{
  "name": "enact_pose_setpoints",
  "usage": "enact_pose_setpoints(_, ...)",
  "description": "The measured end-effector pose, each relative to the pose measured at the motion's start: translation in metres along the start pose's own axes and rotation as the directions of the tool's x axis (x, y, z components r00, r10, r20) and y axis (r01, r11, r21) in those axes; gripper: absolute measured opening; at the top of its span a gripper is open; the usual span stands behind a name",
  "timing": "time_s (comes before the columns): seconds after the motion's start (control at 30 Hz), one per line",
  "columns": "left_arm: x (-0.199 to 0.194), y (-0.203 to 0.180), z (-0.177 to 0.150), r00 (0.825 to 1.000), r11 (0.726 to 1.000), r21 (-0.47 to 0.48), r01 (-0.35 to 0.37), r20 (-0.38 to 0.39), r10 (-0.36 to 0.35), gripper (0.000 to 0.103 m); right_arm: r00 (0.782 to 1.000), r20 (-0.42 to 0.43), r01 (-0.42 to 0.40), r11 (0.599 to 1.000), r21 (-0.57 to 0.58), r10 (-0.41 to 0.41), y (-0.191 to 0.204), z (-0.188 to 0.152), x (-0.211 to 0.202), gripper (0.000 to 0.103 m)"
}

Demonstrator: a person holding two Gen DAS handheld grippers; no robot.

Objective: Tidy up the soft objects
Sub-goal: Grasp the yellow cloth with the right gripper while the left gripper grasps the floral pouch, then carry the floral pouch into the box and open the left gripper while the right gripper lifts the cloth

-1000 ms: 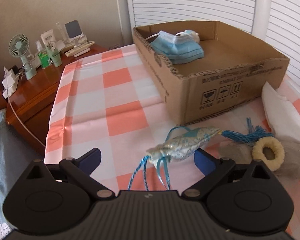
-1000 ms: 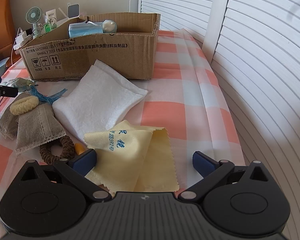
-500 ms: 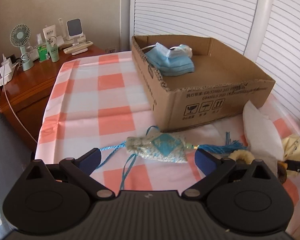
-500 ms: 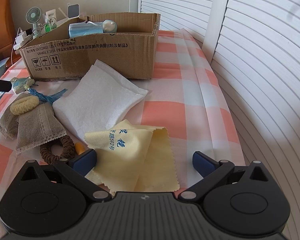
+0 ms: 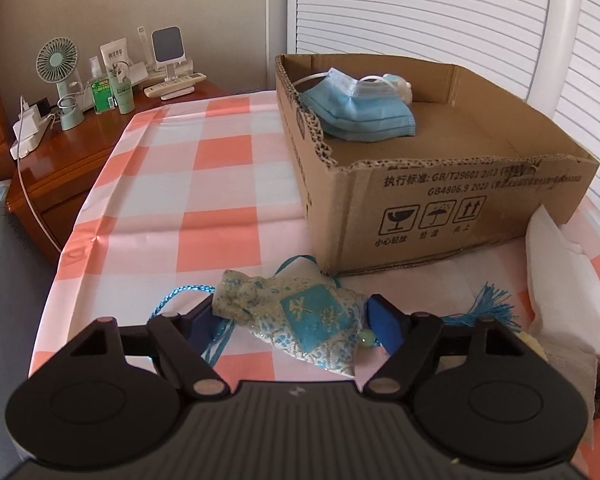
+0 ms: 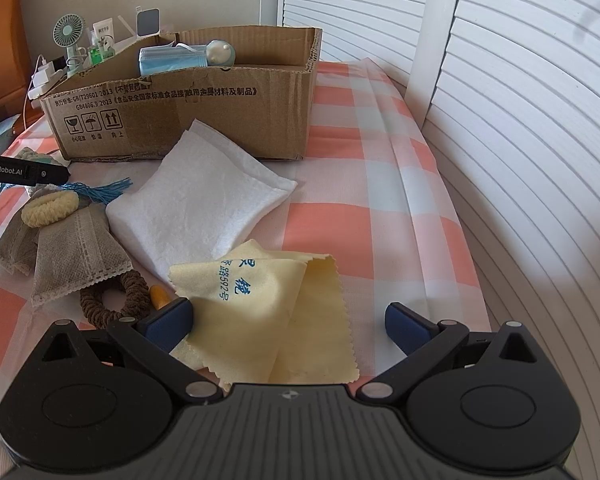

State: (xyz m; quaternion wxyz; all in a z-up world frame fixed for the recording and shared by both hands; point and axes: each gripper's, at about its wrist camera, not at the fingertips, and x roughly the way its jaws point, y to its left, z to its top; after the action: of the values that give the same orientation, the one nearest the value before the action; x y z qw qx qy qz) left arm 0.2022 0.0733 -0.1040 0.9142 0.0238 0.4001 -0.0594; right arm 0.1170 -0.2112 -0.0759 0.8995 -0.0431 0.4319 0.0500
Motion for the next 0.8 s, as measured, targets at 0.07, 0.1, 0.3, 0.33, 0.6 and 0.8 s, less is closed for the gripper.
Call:
enact_pose_setpoints(0.07, 0.000, 0.000, -0.001, 1.000, 1.000, -0.009, 0.002, 0.005, -0.002, 0.071, 1.000, 0.001, 0.005, 1.000, -0.006, -0.005, 0.001, 0.000, 0.000, 0.103)
enact_pose_setpoints(0.1, -0.001, 0.000, -0.001, 1.000, 1.000, -0.014, 0.000, 0.008, 0.000, 0.068, 1.000, 0.000, 0.007, 1.000, -0.009, -0.007, 0.002, 0.001, 0.000, 0.103)
enact_pose_setpoints(0.3, -0.003, 0.002, -0.001, 1.000, 1.000, -0.011, 0.012, 0.006, -0.012, 0.065, 1.000, 0.007, -0.022, 0.998, -0.051, 0.022, 0.006, 0.003, -0.003, 0.097)
enact_pose_setpoints(0.33, -0.003, 0.002, -0.001, 1.000, 1.000, -0.012, 0.010, 0.005, -0.010, 0.065, 1.000, 0.011, -0.027, 0.998, -0.055, 0.028, 0.006, 0.003, -0.004, 0.091)
enact_pose_setpoints(0.6, -0.004, 0.003, 0.000, 1.000, 1.000, -0.005, 0.020, 0.000, -0.020, 0.059, 0.998, 0.045, -0.034, 0.992, -0.125, 0.040, 0.021, 0.006, -0.011, 0.051)
enact_pose_setpoints(0.8, -0.009, 0.008, 0.000, 0.999, 0.999, -0.006, 0.038, 0.003, -0.038, 0.051, 0.998, 0.046, -0.039, 0.993, -0.111, 0.044, 0.020, 0.009, -0.017, 0.025)
